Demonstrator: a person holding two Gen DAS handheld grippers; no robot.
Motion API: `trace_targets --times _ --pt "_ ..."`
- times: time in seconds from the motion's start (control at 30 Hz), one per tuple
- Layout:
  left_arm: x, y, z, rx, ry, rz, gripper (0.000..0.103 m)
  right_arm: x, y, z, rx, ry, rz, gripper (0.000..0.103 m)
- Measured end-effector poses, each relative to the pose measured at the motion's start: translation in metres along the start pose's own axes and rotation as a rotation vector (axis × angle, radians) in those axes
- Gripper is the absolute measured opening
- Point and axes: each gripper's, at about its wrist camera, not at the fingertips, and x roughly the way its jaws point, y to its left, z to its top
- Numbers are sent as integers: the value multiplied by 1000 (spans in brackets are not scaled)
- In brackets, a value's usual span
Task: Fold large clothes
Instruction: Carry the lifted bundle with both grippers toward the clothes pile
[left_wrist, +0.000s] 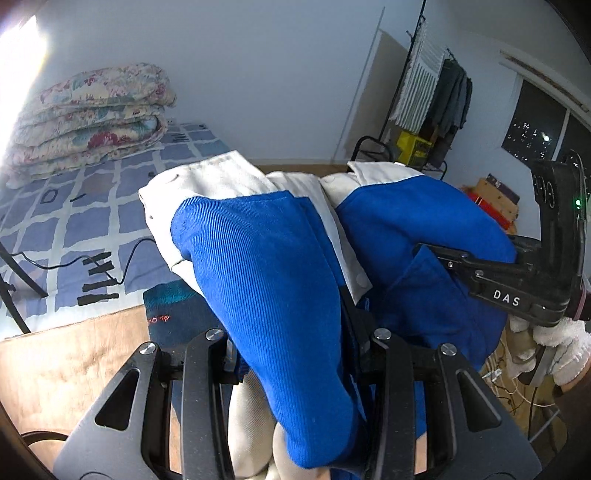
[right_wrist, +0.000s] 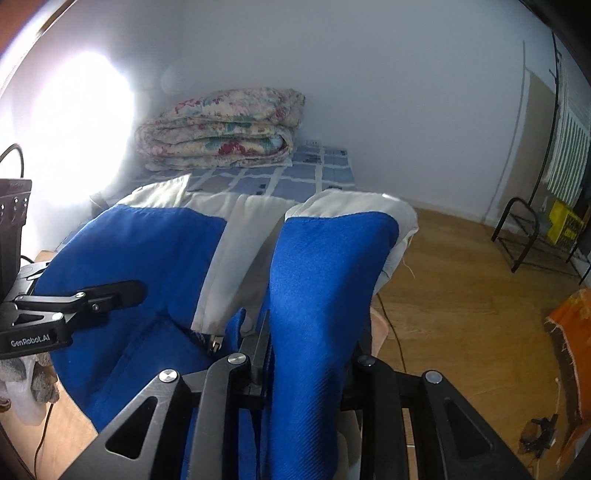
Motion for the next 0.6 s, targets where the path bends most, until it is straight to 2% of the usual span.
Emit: trace_targets --times 0.17,0.3,0.43,0.5,0.53,0.6 --pt "16 8 -15 0 35 24 39 28 -12 -10 17 55 -1 23" --pt "23 20 -25 -9 61 38 39 41 -28 -22 81 89 6 26" --pt "27 28 -31 -24 81 39 42 54 -42 -35 118 131 -29 42" --pt "27 27 -35 -19 81 49 44 61 -45 -42 133 163 -64 54" --pt "28 26 -36 -18 83 52 46 62 -46 -46 135 172 -92 63" --pt "29 27 -38 -25 91 57 53 64 -48 -51 140 187 -112 67"
